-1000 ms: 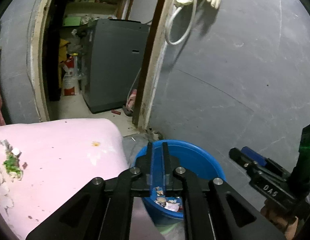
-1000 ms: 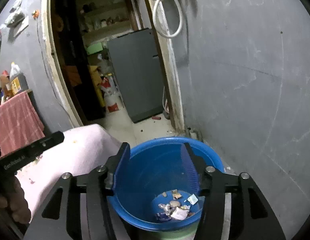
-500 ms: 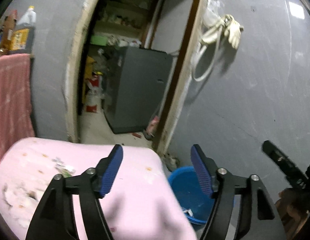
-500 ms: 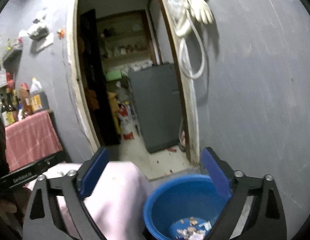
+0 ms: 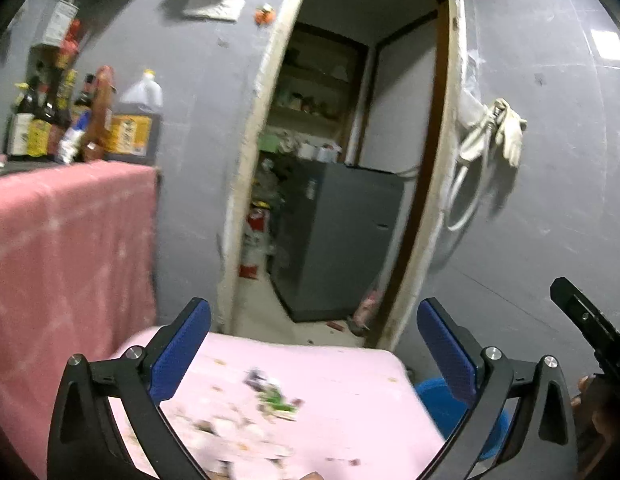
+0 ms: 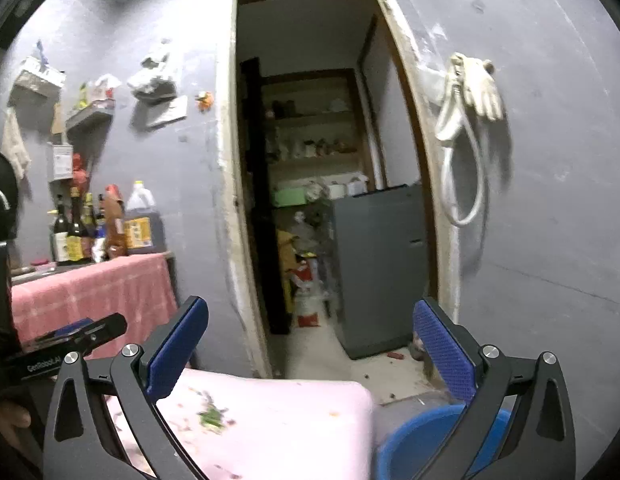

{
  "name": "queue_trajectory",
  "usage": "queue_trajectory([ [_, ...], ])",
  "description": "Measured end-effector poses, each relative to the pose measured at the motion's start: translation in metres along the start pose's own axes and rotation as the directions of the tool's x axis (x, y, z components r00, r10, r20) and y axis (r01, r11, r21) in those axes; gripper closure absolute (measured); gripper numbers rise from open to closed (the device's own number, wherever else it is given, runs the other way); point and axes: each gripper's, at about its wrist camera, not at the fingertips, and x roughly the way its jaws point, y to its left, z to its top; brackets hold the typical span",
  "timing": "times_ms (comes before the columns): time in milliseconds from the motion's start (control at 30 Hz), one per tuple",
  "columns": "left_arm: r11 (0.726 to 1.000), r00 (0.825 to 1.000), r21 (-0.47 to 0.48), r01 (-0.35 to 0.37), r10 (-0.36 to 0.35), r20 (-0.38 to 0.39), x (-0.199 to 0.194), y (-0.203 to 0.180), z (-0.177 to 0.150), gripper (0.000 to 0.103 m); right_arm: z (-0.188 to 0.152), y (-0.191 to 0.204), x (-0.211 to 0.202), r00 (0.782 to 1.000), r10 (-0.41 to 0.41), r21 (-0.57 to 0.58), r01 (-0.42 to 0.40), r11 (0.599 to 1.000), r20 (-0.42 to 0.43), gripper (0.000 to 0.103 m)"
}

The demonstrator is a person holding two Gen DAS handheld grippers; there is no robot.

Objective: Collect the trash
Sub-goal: 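Move both grippers back over the remaining scraps on the table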

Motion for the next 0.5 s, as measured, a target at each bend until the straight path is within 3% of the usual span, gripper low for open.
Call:
queue_trajectory([
  [267,0.993,0.993,-0.005,-0.115,0.115,0.032,-0.021,0.051,-0.001,0.002,-0.007,0.049,0.021,0.997,0.082,-0.032,-0.082,0.996,-0.010,0.000],
  [500,0.980,0.980,-0.005,-0.197,0.197,0.007,-0.017,0.083,-0.016,0.002,-0.031,0.076,0.049,0.989,0.124,-0.067,-0.130,0.989,-0.085,0.000],
])
